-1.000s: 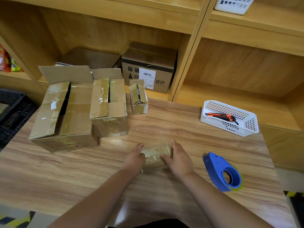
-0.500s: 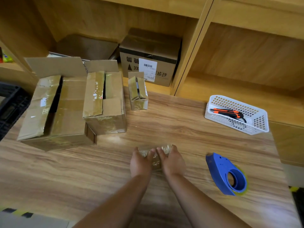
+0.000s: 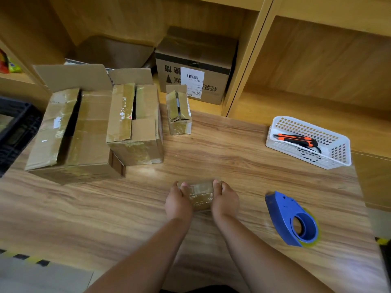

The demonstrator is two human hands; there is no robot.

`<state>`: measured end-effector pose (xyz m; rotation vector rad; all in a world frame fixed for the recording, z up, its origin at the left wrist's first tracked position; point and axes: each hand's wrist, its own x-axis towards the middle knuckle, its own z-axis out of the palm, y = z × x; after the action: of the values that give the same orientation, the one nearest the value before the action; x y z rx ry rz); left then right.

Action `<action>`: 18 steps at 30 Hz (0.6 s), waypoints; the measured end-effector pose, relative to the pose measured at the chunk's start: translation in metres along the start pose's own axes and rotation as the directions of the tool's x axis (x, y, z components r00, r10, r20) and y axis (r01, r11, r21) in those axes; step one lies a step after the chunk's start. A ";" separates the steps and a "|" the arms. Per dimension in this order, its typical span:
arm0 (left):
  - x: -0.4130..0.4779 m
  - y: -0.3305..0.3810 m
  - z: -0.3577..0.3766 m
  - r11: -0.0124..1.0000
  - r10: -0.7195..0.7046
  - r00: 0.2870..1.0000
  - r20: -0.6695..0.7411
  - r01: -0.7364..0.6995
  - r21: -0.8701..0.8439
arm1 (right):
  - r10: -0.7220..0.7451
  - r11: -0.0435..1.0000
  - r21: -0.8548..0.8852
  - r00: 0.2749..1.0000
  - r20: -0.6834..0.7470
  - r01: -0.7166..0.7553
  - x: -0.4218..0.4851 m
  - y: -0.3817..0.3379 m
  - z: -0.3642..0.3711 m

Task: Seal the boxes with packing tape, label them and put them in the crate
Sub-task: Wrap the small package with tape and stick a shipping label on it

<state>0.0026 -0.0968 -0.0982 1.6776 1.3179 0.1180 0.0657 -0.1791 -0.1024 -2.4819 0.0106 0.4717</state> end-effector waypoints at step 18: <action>-0.005 -0.001 -0.001 0.986 -0.029 0.998 0.050 0.037 -0.165 | 0.006 0.993 0.114 0.991 0.135 -0.021 0.001 0.009 -0.011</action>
<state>-0.0005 -0.1005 -0.0955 1.5091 1.2644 0.1628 0.0696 -0.1923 -0.0999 -2.3338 0.0005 0.6258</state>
